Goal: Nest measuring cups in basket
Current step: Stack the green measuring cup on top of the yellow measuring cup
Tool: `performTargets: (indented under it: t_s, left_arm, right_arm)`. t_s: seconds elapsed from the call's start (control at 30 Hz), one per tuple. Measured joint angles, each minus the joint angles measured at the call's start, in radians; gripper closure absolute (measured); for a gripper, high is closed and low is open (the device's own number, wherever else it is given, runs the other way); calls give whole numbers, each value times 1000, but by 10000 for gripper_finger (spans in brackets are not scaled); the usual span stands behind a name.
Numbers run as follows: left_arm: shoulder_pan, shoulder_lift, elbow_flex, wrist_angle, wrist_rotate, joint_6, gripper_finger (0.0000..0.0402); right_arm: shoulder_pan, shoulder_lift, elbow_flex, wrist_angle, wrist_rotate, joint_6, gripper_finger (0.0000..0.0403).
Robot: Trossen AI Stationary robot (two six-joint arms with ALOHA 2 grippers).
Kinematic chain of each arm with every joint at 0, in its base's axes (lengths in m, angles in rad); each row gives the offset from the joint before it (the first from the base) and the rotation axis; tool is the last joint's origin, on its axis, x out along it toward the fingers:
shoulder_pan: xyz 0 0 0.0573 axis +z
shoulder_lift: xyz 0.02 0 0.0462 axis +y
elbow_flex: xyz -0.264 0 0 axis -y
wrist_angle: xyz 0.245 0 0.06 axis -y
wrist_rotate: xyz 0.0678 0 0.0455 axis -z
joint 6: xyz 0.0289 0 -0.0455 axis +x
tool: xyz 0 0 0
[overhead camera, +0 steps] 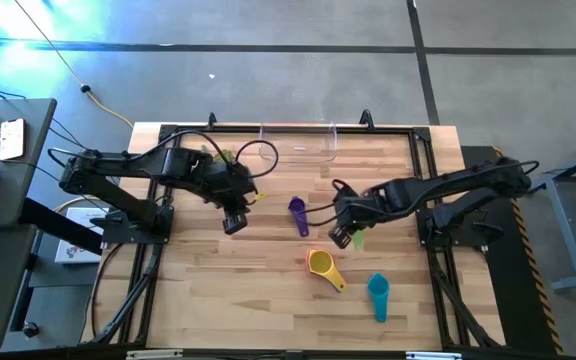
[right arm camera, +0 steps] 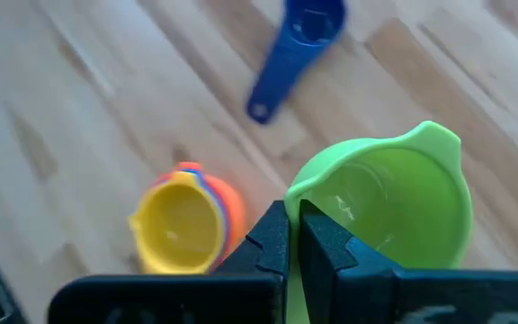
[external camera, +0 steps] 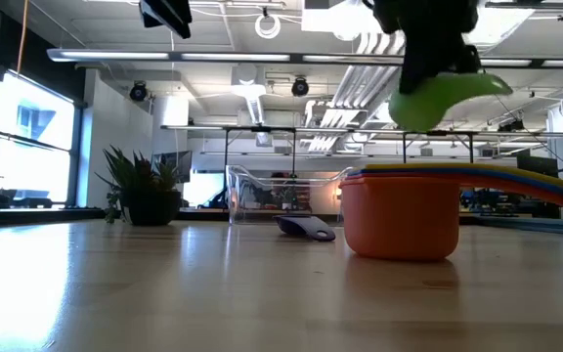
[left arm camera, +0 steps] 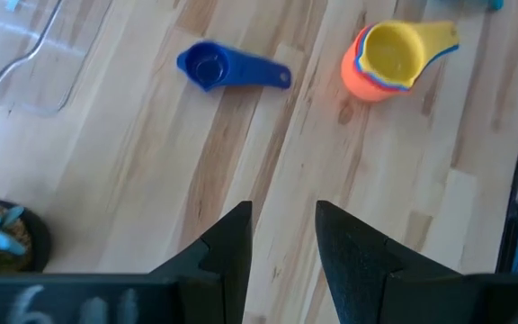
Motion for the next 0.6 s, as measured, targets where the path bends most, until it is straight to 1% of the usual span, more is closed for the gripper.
performTargets:
  t_s: [0.23,0.37,0.6]
  left_arm:
    - [0,-1,0,-60,-32,1,289]
    - [0,-1,0,-79,-34,1,289]
    - [0,-1,0,-77,-34,3,289]
  right_arm:
    - [68,170,201,-30,-13,-27,402]
    - [93,287,312,-93,-24,-24,402]
    - [131,442,414,-101,-72,-43,403]
